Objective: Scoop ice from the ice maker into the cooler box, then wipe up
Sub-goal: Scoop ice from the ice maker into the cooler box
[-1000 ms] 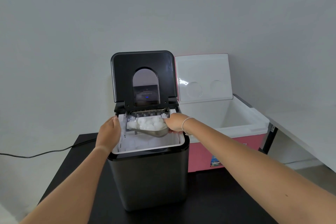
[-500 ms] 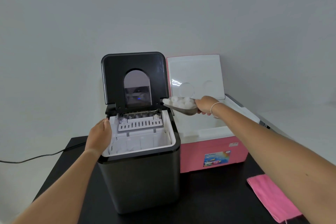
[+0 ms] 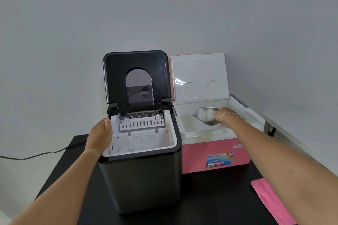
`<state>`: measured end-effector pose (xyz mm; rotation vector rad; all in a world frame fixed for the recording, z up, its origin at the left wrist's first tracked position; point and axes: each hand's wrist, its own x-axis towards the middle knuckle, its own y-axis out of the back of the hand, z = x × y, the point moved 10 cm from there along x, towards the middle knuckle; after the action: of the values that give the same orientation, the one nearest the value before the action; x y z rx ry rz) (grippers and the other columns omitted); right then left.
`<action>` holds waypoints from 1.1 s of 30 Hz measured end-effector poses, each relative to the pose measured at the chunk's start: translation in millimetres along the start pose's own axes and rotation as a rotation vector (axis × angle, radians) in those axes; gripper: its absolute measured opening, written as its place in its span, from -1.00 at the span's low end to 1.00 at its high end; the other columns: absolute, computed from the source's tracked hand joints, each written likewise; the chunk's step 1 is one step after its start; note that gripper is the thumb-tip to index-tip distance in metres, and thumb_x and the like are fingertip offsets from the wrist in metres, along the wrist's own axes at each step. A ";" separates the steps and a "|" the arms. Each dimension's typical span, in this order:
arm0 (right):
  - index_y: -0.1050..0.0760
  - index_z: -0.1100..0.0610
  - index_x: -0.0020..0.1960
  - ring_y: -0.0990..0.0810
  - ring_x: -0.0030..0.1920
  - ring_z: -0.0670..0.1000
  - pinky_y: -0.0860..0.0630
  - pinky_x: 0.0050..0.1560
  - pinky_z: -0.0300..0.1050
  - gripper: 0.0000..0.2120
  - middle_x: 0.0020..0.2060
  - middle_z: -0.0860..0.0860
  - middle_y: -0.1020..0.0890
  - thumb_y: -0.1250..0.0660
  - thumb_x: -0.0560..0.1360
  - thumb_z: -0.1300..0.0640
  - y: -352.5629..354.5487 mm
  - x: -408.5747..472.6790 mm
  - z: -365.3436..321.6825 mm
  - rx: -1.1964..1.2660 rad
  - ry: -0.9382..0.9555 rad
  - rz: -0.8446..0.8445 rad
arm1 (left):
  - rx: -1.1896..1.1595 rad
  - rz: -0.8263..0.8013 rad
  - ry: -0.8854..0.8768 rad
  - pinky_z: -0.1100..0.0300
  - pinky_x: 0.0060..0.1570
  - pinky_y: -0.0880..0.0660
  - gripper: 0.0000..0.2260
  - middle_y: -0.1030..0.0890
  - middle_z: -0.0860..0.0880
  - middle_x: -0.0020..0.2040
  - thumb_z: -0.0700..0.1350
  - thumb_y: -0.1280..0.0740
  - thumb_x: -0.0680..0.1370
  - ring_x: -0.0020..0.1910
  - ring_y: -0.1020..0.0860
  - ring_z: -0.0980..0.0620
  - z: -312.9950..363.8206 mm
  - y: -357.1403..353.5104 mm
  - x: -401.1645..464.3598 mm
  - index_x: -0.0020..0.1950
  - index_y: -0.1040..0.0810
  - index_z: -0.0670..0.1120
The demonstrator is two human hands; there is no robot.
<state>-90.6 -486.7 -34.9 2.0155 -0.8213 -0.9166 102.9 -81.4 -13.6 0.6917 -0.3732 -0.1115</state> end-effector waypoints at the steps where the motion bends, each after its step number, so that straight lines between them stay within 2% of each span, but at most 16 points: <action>1: -0.46 0.26 0.26 -0.48 0.18 0.14 -0.31 0.34 0.00 -0.63 0.09 0.11 -0.53 -0.11 0.60 0.05 0.7 -2.0 2.6 -0.066 -0.008 0.011 | -0.003 -0.001 0.004 0.09 -0.13 -0.28 -0.67 -0.51 -0.19 -0.17 -0.17 0.02 0.61 -0.21 -0.39 -0.08 -0.6 -0.4 0.2 -0.06 -0.46 -0.33; 3: -0.48 0.16 0.14 -0.42 0.28 0.15 -0.18 0.36 0.00 -0.67 0.12 0.10 -0.53 -0.06 0.62 -0.02 2.8 -4.1 9.1 -0.172 -0.070 0.092 | -0.002 -0.001 0.005 0.08 -0.14 -0.29 -0.67 -0.51 -0.20 -0.17 -0.16 0.02 0.61 -0.22 -0.39 -0.08 -1.8 -0.7 0.5 -0.05 -0.46 -0.33; 6: -0.44 0.11 -0.18 -0.48 0.20 0.11 -0.20 0.28 -0.01 -0.79 0.06 0.03 -0.62 -0.16 0.56 0.04 6.0 -5.0 3.4 -0.391 -0.043 0.214 | -0.004 -0.002 0.005 0.06 -0.19 -0.29 -0.68 -0.52 -0.21 -0.21 -0.16 0.02 0.60 -0.23 -0.41 -0.11 -3.0 -0.2 1.4 -0.12 -0.43 -0.32; 8: -0.51 0.08 -0.12 -0.48 0.17 0.07 -0.22 0.25 -0.06 -0.87 0.02 0.00 -0.62 -0.20 0.53 0.13 9.1 -8.3 -7.1 -0.545 0.036 0.312 | 0.000 -0.004 0.007 0.05 -0.24 -0.29 -0.69 -0.50 -0.18 -0.26 -0.17 0.02 0.60 -0.24 -0.42 -0.12 -3.1 -0.5 1.8 -0.14 -0.42 -0.31; 11: -0.57 0.06 0.00 -0.47 0.12 0.06 -0.24 0.20 -0.09 -0.81 0.01 0.00 -0.59 -0.20 0.50 0.18 14.6 -16.9 -24.5 -0.708 0.162 0.469 | 0.029 -0.008 0.010 0.15 -0.30 -0.28 -0.69 -0.45 -0.12 -0.31 -0.18 0.03 0.61 -0.34 -0.37 0.01 -3.1 -1.8 1.8 -0.15 -0.41 -0.32; 13: -0.56 0.07 0.02 -0.47 0.13 0.07 -0.24 0.21 -0.07 -0.81 0.04 0.03 -0.57 -0.20 0.50 0.17 17.3 -23.4 -32.3 -0.741 0.202 0.514 | 0.026 -0.007 0.018 0.19 -0.31 -0.28 -0.68 -0.45 -0.12 -0.32 -0.18 0.03 0.61 -0.35 -0.37 0.04 -5.1 -2.0 2.7 -0.15 -0.41 -0.32; 15: -0.55 0.06 -0.03 -0.48 0.10 0.07 -0.24 0.20 -0.06 -0.82 -0.02 0.03 -0.58 -0.18 0.50 0.16 22.3 -25.4 -34.8 -0.718 0.221 0.537 | 0.022 -0.004 0.019 0.22 -0.30 -0.29 -0.67 -0.46 -0.13 -0.31 -0.17 0.03 0.61 -0.34 -0.37 0.03 -6.2 -1.7 2.8 -0.15 -0.41 -0.32; 18: -0.48 0.09 -0.20 -0.49 -0.04 0.08 -0.25 0.17 -0.04 -0.78 -0.25 0.01 -0.52 -0.11 0.53 0.14 34.8 -31.9 -35.8 -0.545 0.225 0.552 | 0.005 -0.003 0.023 0.20 -0.31 -0.28 -0.68 -0.46 -0.16 -0.31 -0.17 0.03 0.61 -0.35 -0.37 0.01 -5.1 -1.1 1.7 -0.18 -0.38 -0.32; 21: -0.45 0.17 -0.24 -0.48 -0.14 0.13 -0.27 0.17 0.00 -0.67 -0.29 0.06 -0.52 -0.04 0.57 0.04 50.4 -37.6 -34.6 -0.208 0.241 0.554 | 0.028 -0.011 0.015 0.22 -0.33 -0.27 -0.70 -0.41 -0.12 -0.36 -0.20 0.03 0.61 -0.37 -0.34 0.03 -2.2 -2.3 1.2 -0.23 -0.33 -0.28; 22: -0.43 0.18 -0.27 -0.45 -0.19 0.13 -0.29 0.11 0.00 -0.65 -0.34 0.06 -0.50 -0.04 0.56 0.02 53.7 -41.3 -37.0 -0.107 0.265 0.543 | 0.031 -0.012 0.016 0.22 -0.33 -0.27 -0.71 -0.41 -0.12 -0.36 -0.20 0.03 0.61 -0.38 -0.34 0.03 -2.8 -2.5 1.5 -0.23 -0.34 -0.29; 24: -0.34 0.14 -0.38 -0.39 -0.33 0.09 -0.29 -0.13 -0.06 -0.64 -0.46 0.03 -0.41 -0.08 0.53 0.03 55.0 -51.1 -49.3 0.080 0.348 0.489 | 0.013 -0.011 0.035 0.20 -0.33 -0.28 -0.69 -0.43 -0.14 -0.33 -0.18 0.03 0.60 -0.37 -0.35 0.01 -5.5 -1.9 1.9 -0.19 -0.36 -0.33; 26: -0.28 0.13 -0.42 -0.32 -0.41 0.06 -0.21 -0.33 -0.13 -0.66 -0.48 0.04 -0.37 -0.12 0.50 0.04 48.0 -64.2 -70.6 0.197 0.468 0.408 | 0.006 -0.014 0.037 0.19 -0.33 -0.28 -0.70 -0.43 -0.14 -0.33 -0.18 0.03 0.60 -0.37 -0.35 0.01 -6.5 -2.1 2.0 -0.17 -0.36 -0.34; 28: -0.32 0.11 -0.40 -0.33 -0.40 0.05 -0.21 -0.35 -0.15 -0.71 -0.45 0.05 -0.41 -0.14 0.46 0.03 31.4 -78.0 -96.4 0.168 0.583 0.307 | 0.004 -0.016 0.033 0.20 -0.32 -0.28 -0.69 -0.42 -0.12 -0.34 -0.17 0.03 0.60 -0.36 -0.36 0.01 -5.7 -2.3 1.6 -0.17 -0.36 -0.33; 30: -0.26 0.09 -0.44 -0.30 -0.43 0.03 -0.29 -0.28 -0.13 -0.69 -0.49 0.02 -0.35 -0.14 0.46 0.04 6.7 -94.8 -121.3 -0.022 0.682 0.224 | -0.008 -0.014 0.029 0.21 -0.31 -0.29 -0.68 -0.44 -0.13 -0.32 -0.16 0.03 0.60 -0.35 -0.37 0.01 -4.7 -2.1 0.8 -0.17 -0.37 -0.32; 32: -0.22 0.10 -0.45 -0.29 -0.43 0.01 -0.37 -0.03 -0.05 -0.64 -0.49 0.00 -0.32 -0.09 0.51 0.05 -17.5 -114.8 -142.9 -0.309 0.768 0.220 | -0.026 -0.011 0.031 0.21 -0.30 -0.30 -0.68 -0.46 -0.14 -0.31 -0.14 0.03 0.61 -0.34 -0.38 0.01 -5.2 -1.5 0.2 -0.18 -0.38 -0.31; 33: -0.22 0.10 -0.44 -0.31 -0.40 0.01 -0.34 0.07 -0.02 -0.62 -0.47 0.00 -0.32 -0.06 0.53 0.04 -27.4 -125.3 -152.3 -0.442 0.802 0.249 | -0.032 -0.011 0.031 0.21 -0.30 -0.30 -0.68 -0.46 -0.14 -0.31 -0.14 0.02 0.61 -0.33 -0.38 0.01 -4.8 -1.6 -0.1 -0.19 -0.37 -0.30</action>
<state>-27.8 -318.8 51.8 1.6231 -0.3543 -0.0838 104.6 -79.7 -18.0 0.6633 -0.3371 -0.1169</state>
